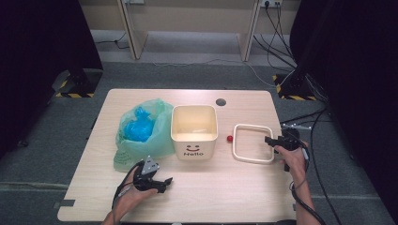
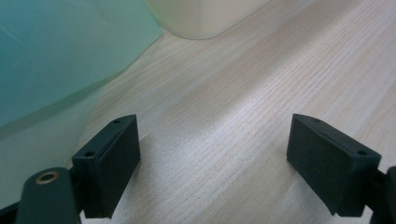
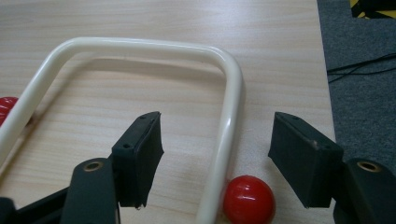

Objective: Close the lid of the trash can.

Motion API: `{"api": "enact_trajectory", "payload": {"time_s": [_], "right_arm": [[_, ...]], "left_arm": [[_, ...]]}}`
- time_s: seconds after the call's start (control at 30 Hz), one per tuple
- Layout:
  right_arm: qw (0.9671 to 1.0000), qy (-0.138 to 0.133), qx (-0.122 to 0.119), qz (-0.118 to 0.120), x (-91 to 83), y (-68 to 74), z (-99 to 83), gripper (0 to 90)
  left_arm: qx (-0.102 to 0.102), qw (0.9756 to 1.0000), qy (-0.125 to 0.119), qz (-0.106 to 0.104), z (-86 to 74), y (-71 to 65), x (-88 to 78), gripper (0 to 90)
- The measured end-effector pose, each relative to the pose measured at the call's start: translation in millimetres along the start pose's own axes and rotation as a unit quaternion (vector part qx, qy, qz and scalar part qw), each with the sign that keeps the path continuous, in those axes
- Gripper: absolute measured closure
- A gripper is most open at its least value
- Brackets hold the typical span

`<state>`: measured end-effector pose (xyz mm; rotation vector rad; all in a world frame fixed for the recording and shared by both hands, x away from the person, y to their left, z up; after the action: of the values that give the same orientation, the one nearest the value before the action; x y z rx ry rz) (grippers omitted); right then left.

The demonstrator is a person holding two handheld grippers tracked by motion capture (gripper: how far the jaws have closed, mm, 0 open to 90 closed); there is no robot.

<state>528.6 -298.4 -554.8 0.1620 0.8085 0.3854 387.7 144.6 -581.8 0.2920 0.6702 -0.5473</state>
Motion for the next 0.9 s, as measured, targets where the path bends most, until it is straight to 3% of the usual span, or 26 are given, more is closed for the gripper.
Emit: {"api": "enact_trajectory", "payload": {"time_s": [0.27, 0.47, 0.6, 0.8, 0.9], "right_arm": [[0.9999, 0.006, -0.001, -0.016, 5.7, -4.3, -1.2, 43.6], [0.9984, 0.010, -0.031, -0.046, 15.3, -7.6, 0.3, 50.8], [0.9958, 0.010, -0.059, -0.070, 16.6, -7.3, 0.6, 66.6], [0.9963, -0.002, -0.055, -0.065, 19.7, -2.6, 1.1, 79.5], [0.9965, -0.004, -0.053, -0.065, 19.9, -1.2, 0.7, 80.2]], "left_arm": [[-0.001, 1.0000, 0.000, 0.001, -0.2, -0.1, -0.2, 16.4], [0.000, 1.0000, 0.000, 0.001, -0.2, 0.0, -0.3, 16.4], [0.000, 1.0000, 0.000, 0.001, -0.3, -0.1, -0.3, 16.4], [-0.001, 1.0000, 0.000, 0.001, -0.4, -0.1, -0.4, 16.4], [-0.001, 1.0000, 0.000, 0.001, -0.4, -0.1, -0.4, 16.4]]}}
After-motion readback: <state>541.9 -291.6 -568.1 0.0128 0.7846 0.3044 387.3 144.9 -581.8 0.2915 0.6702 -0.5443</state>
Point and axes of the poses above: each handheld gripper's, and its own axes: x roughly forward along the jaws, z roughly out of its top, y roughly to its left, the point moved 9 cm from there along x, roughly forward along the jaws, and after that the axes turned 9 degrees about z, right-handed, at the moved point
